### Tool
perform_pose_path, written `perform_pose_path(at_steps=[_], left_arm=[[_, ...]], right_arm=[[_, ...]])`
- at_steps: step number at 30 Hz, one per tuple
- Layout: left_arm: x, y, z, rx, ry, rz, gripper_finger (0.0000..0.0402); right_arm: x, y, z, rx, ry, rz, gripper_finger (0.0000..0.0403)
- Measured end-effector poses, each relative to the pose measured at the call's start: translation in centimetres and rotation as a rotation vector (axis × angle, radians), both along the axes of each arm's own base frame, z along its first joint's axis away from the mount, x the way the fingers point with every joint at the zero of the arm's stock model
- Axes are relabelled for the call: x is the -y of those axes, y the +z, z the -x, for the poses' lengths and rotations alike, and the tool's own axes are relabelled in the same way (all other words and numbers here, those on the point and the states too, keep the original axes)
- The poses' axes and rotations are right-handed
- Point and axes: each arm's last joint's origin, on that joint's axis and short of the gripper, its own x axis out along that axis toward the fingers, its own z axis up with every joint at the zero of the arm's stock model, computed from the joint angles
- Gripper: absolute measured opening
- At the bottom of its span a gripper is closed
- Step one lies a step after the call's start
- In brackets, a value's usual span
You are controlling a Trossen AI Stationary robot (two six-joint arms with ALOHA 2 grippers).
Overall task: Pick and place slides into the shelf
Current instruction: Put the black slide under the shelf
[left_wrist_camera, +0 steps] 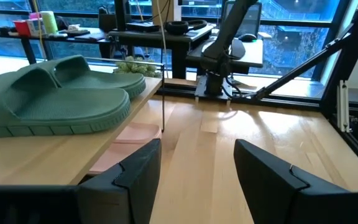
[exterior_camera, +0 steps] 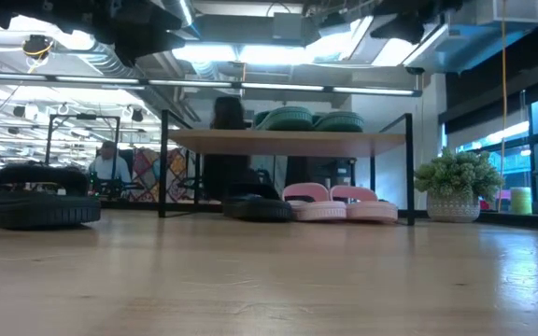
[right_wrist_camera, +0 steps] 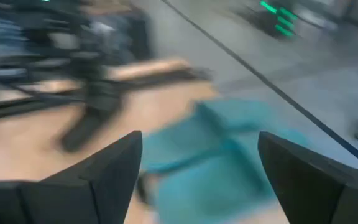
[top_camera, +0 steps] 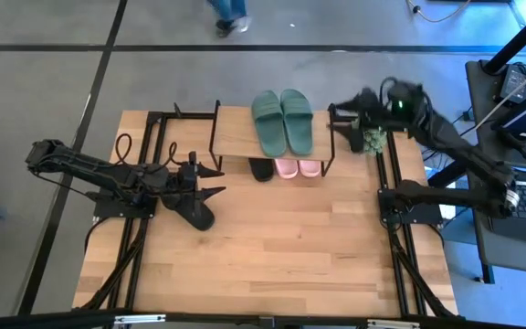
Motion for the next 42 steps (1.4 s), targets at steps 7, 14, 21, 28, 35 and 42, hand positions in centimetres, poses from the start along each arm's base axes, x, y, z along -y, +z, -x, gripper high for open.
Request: perform_pose_path(at_steps=[7,14,21,28,35,42], left_arm=[[0.6,-0.4,0.1,-0.043,-0.113,0.02,0.0195],[1.3,-0.2,0.0,-0.001,-0.142,0.117,0.0195],[2.7,-0.8,-1.3,-0.178,0.084,0.021,0.0195],[4.7,-0.1,-3.2,-0.469,0.306,-0.047,0.0195],[5.6,-0.8,-4.8,-0.849,0.553,0.061,0.0195],[5.9,-3.4,-4.8,-1.24,0.889,0.151,0.0195]], right_arm=[[-2.7,-6.5,1.3,0.141,0.176,-0.003,0.032],[-4.4,-10.1,2.8,0.135,0.223,-0.003,0.032],[-5.4,-13.6,3.3,0.148,0.258,-0.021,0.032],[-5.4,-16.4,3.3,0.166,0.243,-0.093,0.032],[-5.4,-17.0,3.3,0.167,0.242,-0.098,0.032],[-5.4,-16.4,3.2,0.217,0.246,-0.065,0.032]])
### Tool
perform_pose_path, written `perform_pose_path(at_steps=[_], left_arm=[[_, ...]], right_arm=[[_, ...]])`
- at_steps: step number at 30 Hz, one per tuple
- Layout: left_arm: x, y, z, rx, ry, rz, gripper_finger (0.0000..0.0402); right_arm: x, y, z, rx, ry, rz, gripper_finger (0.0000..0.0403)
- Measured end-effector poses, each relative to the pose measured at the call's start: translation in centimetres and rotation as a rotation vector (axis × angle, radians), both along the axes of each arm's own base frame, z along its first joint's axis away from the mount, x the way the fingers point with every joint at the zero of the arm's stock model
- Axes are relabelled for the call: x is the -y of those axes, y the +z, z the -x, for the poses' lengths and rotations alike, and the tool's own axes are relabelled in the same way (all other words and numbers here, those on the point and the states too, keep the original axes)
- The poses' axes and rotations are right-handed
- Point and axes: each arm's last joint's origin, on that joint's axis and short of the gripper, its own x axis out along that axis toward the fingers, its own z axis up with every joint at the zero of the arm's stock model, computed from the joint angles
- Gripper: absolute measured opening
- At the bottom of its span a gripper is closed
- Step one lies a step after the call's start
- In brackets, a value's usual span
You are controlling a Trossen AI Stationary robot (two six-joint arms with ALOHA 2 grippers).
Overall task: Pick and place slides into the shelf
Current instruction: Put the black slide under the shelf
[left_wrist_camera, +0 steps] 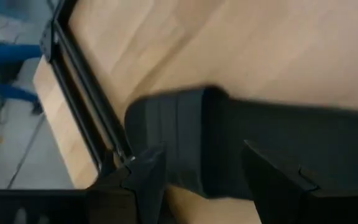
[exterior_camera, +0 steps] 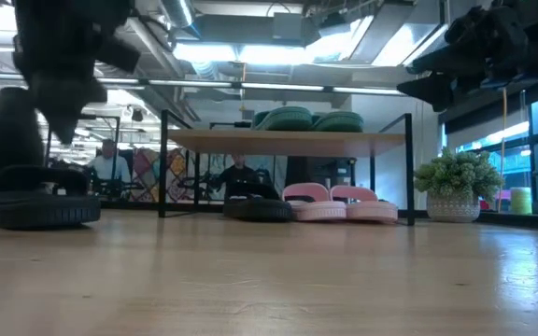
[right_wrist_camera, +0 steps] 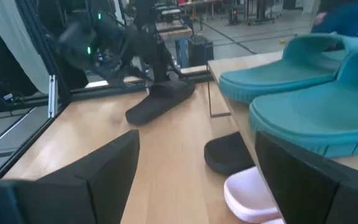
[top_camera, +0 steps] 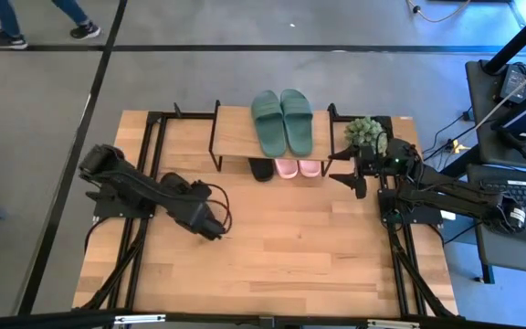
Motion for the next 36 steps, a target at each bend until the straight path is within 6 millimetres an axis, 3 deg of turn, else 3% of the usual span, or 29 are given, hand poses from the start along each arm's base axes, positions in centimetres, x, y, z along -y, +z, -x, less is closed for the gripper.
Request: perform_pose_path(at_steps=[7,18,36], left_arm=[[0.5,-2.9,-1.1,-0.115,0.049,-0.009,0.0195],[-0.6,-4.3,-1.7,-0.183,0.108,-0.02,0.0195],[-2.8,-8.2,2.1,-0.328,0.148,-0.074,0.0195]], right_arm=[[0.0,0.4,0.0,0.033,0.0,0.018,0.032],[0.0,0.4,0.0,0.034,-0.002,-0.005,0.032],[0.0,0.4,0.0,0.034,-0.002,-0.003,0.032]])
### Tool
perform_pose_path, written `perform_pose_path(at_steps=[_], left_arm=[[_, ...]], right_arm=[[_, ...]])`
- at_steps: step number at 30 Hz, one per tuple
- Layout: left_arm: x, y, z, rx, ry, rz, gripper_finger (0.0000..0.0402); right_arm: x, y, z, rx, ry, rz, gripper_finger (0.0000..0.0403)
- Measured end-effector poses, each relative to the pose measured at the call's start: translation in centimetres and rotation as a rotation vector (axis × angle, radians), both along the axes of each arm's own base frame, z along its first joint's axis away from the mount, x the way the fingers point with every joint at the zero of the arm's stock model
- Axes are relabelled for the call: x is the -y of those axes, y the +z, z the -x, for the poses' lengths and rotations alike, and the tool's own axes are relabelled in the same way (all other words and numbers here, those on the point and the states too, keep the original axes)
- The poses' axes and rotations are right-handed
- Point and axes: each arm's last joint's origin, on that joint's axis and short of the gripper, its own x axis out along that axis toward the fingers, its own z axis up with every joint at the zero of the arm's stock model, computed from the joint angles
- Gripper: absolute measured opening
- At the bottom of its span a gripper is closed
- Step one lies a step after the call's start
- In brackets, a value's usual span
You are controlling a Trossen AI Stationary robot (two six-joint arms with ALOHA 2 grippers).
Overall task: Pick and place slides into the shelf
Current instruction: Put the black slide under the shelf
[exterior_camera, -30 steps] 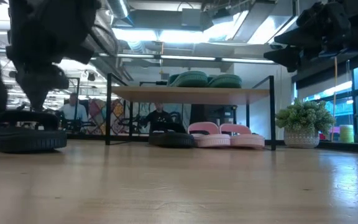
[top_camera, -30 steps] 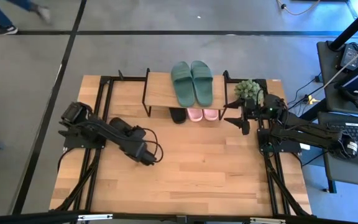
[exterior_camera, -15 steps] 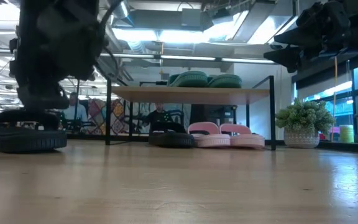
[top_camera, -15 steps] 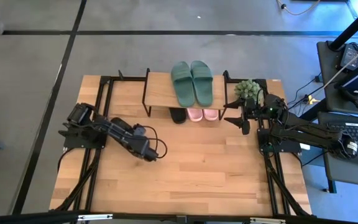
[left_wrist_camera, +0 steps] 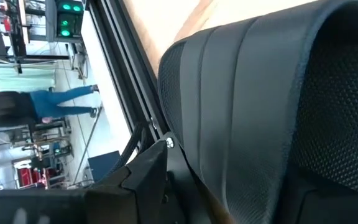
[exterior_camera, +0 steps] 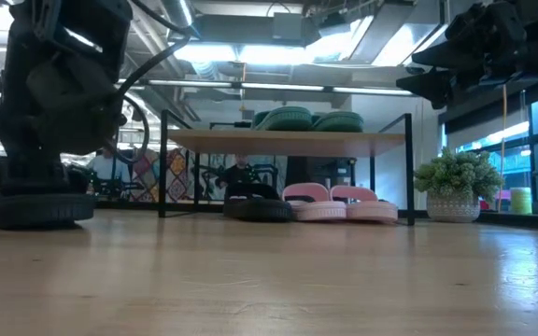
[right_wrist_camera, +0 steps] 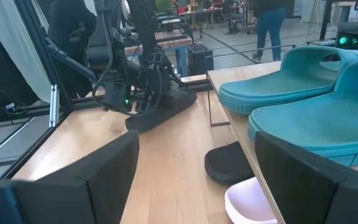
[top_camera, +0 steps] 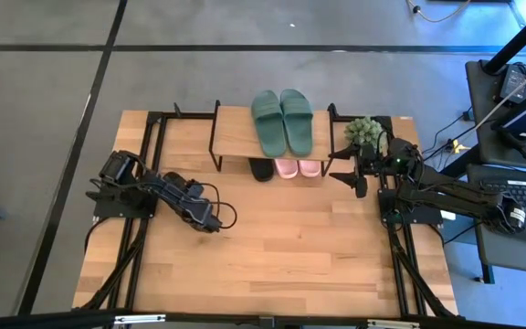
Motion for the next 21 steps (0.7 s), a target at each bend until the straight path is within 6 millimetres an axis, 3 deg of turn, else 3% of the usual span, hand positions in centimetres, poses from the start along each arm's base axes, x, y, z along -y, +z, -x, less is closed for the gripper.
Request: perform_pose_path(at_steps=[21], left_arm=[[0.05,-0.17,-0.18,0.024,-0.003,0.007,0.0195]], right_arm=[[0.0,0.01,0.0,0.0,0.0,0.002,0.032]])
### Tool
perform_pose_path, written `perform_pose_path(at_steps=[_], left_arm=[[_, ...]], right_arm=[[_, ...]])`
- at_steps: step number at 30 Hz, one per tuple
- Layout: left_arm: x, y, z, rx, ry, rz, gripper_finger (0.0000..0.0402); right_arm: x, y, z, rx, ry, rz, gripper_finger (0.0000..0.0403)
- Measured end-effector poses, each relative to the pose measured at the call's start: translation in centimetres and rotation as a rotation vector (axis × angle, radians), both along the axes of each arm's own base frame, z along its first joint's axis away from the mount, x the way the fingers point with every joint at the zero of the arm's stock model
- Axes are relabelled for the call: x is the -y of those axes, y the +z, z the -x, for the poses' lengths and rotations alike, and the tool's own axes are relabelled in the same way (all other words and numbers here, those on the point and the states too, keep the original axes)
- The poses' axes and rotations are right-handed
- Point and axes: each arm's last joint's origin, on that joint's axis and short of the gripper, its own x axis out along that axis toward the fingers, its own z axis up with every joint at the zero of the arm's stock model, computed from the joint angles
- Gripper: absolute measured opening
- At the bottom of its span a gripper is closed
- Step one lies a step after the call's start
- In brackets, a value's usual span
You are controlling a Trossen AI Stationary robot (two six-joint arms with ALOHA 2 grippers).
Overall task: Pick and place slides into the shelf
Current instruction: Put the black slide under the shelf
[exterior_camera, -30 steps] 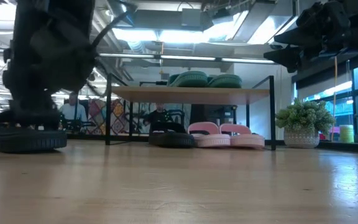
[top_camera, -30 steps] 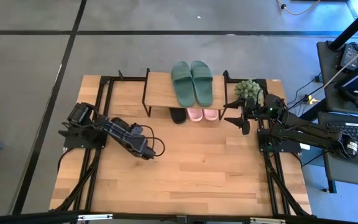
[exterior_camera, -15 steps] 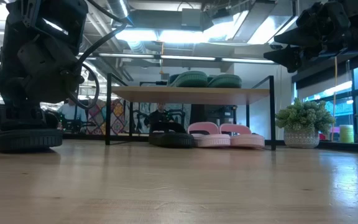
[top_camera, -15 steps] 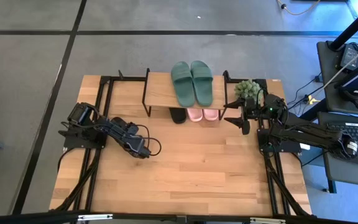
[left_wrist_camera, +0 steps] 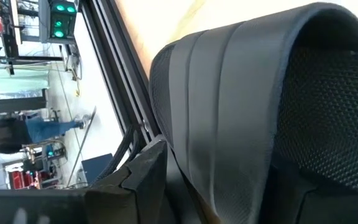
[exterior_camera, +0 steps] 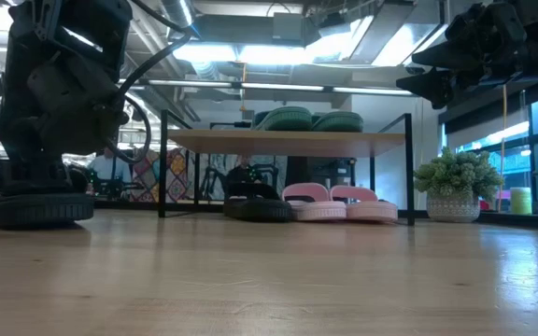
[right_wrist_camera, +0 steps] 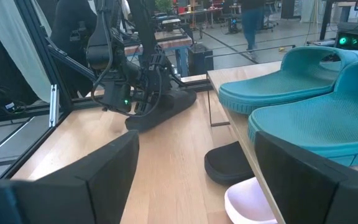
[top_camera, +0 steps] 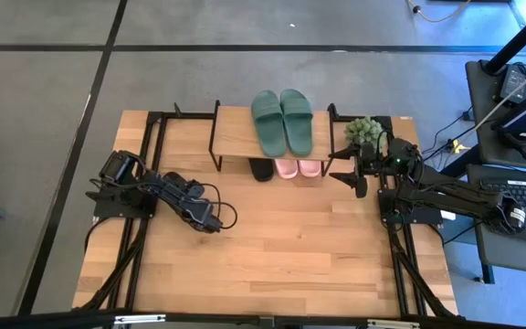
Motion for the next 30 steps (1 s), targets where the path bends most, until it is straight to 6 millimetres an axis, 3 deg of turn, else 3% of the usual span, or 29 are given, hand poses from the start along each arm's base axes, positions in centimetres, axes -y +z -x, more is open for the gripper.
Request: perform_pose_path(at_steps=[12,17,25,30], left_arm=[[-0.08,-0.07,-0.21,0.033,-0.032,-0.035,0.0186],[-0.03,-0.09,-0.17,0.029,-0.017,-0.019,0.0136],[-0.03,-0.08,-0.15,0.023,-0.018,-0.015,0.0023],[0.05,-0.03,-0.18,0.021,-0.013,-0.004,0.0012]], right_arm=[[0.01,0.0,0.0,0.0,-0.001,0.0,0.032],[0.0,0.0,0.0,0.0,0.0,0.0,0.032],[0.0,0.0,0.0,0.0,0.0,0.0,0.032],[0.0,0.0,0.0,0.0,0.0,0.0,0.032]])
